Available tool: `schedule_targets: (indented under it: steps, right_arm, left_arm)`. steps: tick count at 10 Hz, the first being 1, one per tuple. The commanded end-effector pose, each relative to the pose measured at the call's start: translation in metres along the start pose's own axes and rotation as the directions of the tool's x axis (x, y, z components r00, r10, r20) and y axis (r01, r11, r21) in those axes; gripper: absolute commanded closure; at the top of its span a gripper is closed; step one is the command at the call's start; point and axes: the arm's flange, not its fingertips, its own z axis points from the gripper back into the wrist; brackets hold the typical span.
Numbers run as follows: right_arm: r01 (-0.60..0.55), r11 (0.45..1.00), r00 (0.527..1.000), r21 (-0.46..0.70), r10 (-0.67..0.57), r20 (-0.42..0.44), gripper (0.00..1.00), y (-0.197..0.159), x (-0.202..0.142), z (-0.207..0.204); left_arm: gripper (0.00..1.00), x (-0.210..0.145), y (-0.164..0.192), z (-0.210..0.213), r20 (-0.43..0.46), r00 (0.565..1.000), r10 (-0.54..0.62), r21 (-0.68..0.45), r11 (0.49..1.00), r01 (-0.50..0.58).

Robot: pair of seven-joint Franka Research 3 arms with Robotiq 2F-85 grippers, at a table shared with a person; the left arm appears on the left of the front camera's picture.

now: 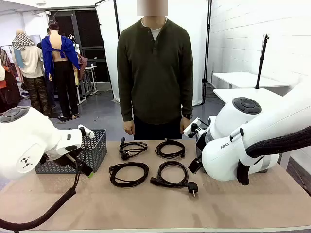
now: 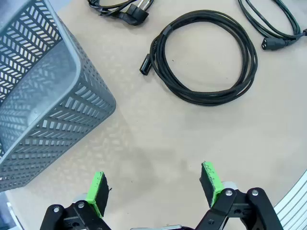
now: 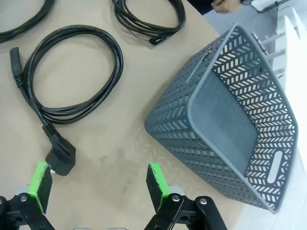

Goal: Organize the cables according to human instructions.
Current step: Pick up a bundle of cables and place it in the basket indicated by the human.

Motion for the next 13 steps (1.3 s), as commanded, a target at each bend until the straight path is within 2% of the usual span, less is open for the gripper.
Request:
schedule_targets:
  steps: [1, 13]
  right_arm:
    - [0.000, 1.000, 1.000, 0.000, 0.000, 0.000, 0.00, 0.0000, 0.0000, 0.0000]
    - [0.000, 1.000, 1.000, 0.000, 0.000, 0.000, 0.00, 0.0000, 0.0000, 0.0000]
  left_arm:
    - [0.00, 0.0000, 0.0000, 0.0000, 0.000, 1.000, 0.000, 0.000, 1.000, 0.000]
    - [0.00, 0.0000, 0.0000, 0.0000, 0.000, 1.000, 0.000, 0.000, 1.000, 0.000]
